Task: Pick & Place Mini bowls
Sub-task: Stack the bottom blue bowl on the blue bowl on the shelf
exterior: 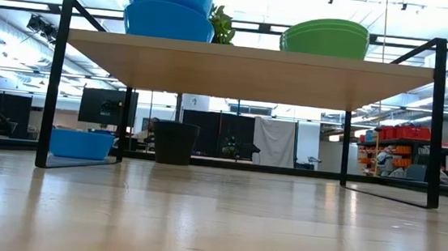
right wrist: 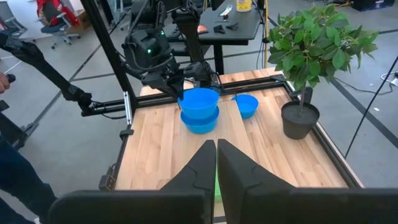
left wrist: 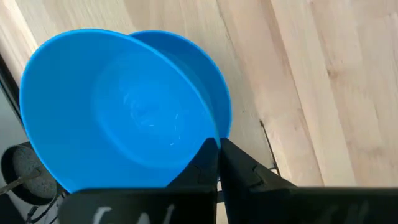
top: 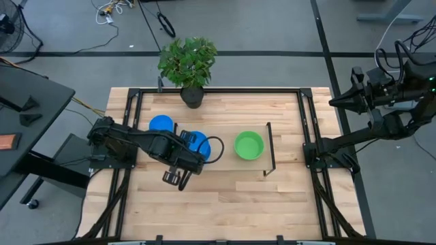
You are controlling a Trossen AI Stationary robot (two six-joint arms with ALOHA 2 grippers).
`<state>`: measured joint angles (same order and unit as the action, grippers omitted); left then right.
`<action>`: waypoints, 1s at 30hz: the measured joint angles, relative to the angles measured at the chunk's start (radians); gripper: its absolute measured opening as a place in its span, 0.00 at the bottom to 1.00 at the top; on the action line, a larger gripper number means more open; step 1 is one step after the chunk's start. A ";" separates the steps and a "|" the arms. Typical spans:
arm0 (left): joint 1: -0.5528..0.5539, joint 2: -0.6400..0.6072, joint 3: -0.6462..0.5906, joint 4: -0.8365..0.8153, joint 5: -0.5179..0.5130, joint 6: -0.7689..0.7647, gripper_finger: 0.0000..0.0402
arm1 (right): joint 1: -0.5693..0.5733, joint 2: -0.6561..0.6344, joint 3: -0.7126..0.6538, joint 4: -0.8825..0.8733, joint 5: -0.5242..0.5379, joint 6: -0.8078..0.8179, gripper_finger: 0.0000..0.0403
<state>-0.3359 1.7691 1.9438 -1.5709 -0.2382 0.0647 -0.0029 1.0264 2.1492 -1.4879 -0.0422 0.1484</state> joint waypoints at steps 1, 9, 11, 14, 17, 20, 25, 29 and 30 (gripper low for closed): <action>-0.004 0.000 0.000 0.000 0.000 0.000 0.01 | 0.000 0.000 0.000 0.000 0.000 0.000 0.05; -0.017 0.000 0.000 0.000 0.000 0.002 0.01 | 0.000 0.000 0.000 0.000 0.000 0.000 0.05; -0.018 0.000 0.000 0.000 0.000 0.008 0.01 | 0.000 0.000 0.000 0.000 0.000 0.000 0.05; -0.021 0.000 0.000 0.000 -0.004 0.009 0.02 | 0.000 0.000 0.000 0.000 0.000 0.000 0.05; -0.021 0.000 0.000 0.000 -0.009 0.023 0.02 | 0.000 0.000 0.000 0.000 0.000 0.000 0.05; -0.021 0.000 0.000 0.005 -0.018 0.026 0.02 | 0.000 0.000 0.000 0.000 0.000 0.000 0.05; -0.021 0.000 0.000 0.013 -0.055 0.027 0.09 | 0.000 0.000 0.000 0.000 0.000 0.000 0.05; -0.021 0.000 0.000 0.013 -0.055 0.027 0.14 | 0.000 0.000 0.000 0.000 0.000 0.000 0.05; -0.021 0.000 0.000 0.013 -0.055 0.027 0.14 | 0.000 0.000 0.000 0.000 0.000 0.000 0.05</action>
<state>-0.3565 1.7691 1.9438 -1.5578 -0.2932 0.0917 -0.0029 1.0261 2.1493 -1.4877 -0.0423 0.1484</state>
